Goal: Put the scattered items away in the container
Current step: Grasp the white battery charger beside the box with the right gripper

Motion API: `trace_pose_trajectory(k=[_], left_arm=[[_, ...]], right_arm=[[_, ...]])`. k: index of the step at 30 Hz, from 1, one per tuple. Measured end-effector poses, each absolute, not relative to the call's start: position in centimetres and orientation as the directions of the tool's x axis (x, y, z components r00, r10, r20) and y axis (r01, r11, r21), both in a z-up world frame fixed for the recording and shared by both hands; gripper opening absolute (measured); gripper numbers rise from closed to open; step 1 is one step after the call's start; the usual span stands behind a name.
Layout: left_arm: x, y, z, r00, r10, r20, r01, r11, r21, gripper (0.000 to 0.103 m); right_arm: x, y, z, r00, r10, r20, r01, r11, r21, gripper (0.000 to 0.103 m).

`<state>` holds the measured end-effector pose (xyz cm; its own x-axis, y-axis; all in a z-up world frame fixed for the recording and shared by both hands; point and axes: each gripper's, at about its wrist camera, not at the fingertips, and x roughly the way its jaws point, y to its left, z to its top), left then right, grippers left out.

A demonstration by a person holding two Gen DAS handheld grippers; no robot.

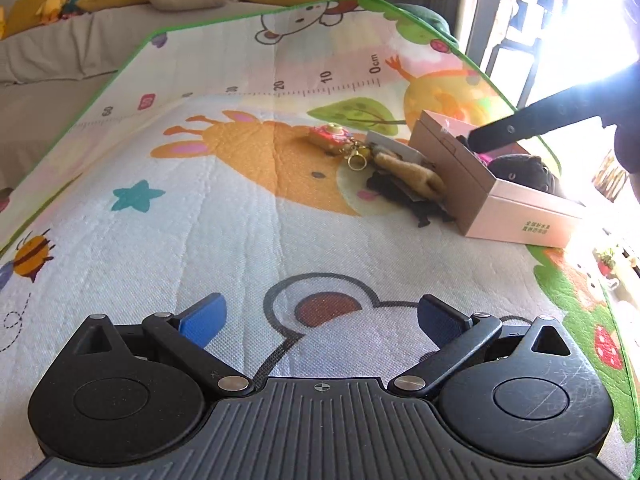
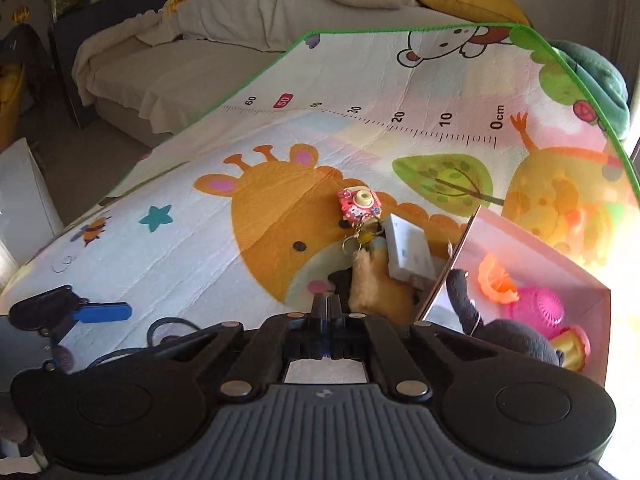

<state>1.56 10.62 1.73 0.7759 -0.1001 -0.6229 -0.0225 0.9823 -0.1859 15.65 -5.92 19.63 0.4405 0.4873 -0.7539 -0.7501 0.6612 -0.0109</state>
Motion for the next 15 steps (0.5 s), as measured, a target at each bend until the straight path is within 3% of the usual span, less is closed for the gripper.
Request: trace_pose_trajectory(k=[4,6,7,8,11,15], left_arm=[[1.4,9.8,2.3,0.782,-0.114,-0.612,-0.004,0.982,-0.188,0.103],[1.3,9.4,2.5,0.786,-0.114,-0.608,-0.002,0.982,-0.187,0.103],[1.3,9.2,2.5,0.787,-0.112,-0.607,-0.003,0.983,-0.185,0.103],[1.2,9.1,2.6,0.787,-0.109,-0.607,-0.005,0.983,-0.183,0.103],[1.0,9.0,2.6,0.788,-0.108,-0.606,-0.005,0.983,-0.182,0.103],[1.0,9.5,2.6,0.789,-0.112,-0.604,-0.007,0.981,-0.192,0.103]], right_arm=[[13.4,-6.9,19.1,0.53,0.451,-0.718,-0.743,0.655,-0.138,0.004],[13.7,-5.9,18.6,0.556,0.426,-0.713,-0.743,0.64,-0.197,0.023],[14.2,-5.2,18.3,0.566,0.42,-0.71,-0.741,0.636,-0.214,0.04],[14.9,-4.3,18.0,0.581,0.407,-0.705,-0.734,0.636,-0.238,0.049],[18.3,-1.5,17.3,0.599,0.363,-0.714,-0.704,0.663,-0.254,0.05],[24.1,2.4,16.4,0.555,0.364,-0.748,-0.667,0.732,-0.14,0.05]])
